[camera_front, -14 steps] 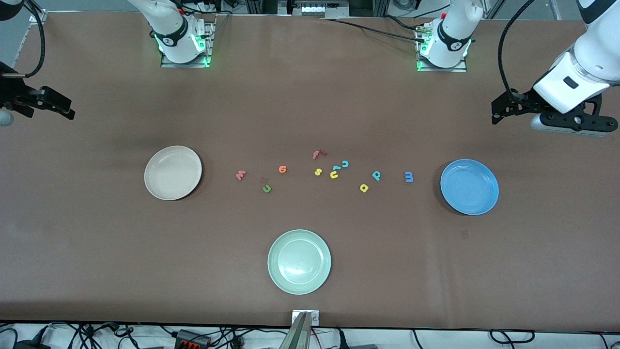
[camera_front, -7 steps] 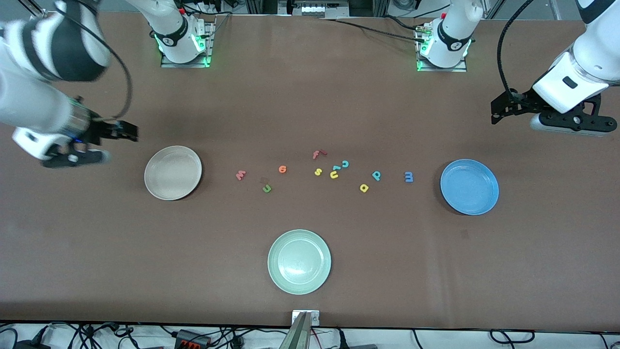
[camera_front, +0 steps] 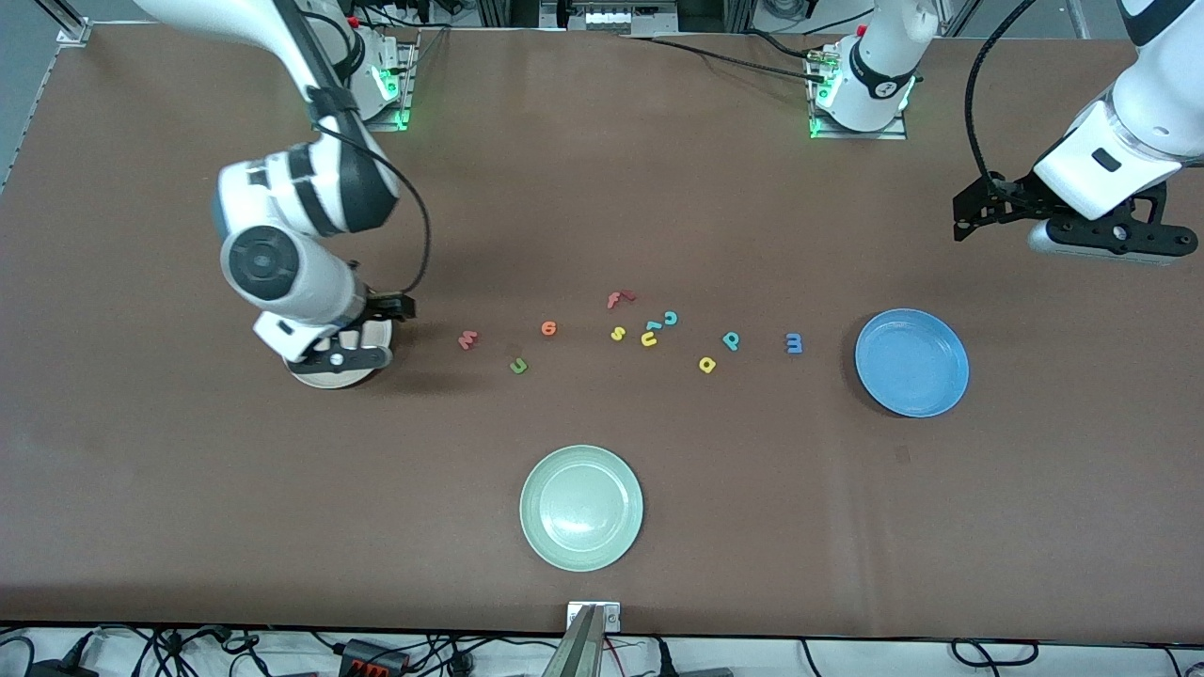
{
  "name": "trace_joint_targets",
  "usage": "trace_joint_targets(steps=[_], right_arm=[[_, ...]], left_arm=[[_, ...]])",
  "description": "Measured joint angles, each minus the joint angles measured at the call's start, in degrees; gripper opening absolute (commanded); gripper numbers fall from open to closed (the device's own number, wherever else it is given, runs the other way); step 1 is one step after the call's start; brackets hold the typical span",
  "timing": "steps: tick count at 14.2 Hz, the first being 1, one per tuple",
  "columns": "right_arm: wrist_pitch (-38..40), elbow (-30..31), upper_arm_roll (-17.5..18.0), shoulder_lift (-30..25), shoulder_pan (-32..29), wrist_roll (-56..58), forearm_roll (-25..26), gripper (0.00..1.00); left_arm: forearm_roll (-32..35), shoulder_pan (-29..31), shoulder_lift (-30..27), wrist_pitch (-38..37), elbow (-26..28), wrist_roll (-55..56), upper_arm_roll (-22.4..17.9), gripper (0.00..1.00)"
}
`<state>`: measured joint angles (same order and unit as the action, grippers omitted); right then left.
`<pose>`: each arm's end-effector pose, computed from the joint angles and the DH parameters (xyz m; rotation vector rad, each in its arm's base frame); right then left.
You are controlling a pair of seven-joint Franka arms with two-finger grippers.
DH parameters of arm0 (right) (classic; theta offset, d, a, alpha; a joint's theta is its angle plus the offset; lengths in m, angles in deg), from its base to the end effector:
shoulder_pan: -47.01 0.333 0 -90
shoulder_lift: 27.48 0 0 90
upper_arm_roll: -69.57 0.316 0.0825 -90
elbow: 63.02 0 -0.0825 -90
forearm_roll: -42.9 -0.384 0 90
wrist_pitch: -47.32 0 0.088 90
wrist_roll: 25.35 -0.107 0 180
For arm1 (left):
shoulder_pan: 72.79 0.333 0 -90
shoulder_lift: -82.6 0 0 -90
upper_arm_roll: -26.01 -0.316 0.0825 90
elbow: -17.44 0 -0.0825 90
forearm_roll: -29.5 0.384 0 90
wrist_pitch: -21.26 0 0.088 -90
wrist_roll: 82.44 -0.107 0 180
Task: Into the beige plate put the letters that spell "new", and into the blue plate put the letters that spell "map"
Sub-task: 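Grasp the pink w with the right gripper while the left gripper reaches the blue E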
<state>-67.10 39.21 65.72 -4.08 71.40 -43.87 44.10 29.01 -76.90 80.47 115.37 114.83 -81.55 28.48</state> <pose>0.5865 0.2215 0.3121 3.0222 0.0736 -0.2555 0.5427 -0.0639 0.5900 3.1320 -0.1545 -0.0322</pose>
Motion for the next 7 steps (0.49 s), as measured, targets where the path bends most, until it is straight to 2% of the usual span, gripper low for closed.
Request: trace_joint_targets(steps=[7], right_arm=[[-14.9, -0.1, 0.0, 10.5, 6.9, -25.7, -1.2, 0.99]], left_arm=[[-0.1, -1.1, 0.8, -2.3, 0.4, 0.0, 0.4, 1.00]])
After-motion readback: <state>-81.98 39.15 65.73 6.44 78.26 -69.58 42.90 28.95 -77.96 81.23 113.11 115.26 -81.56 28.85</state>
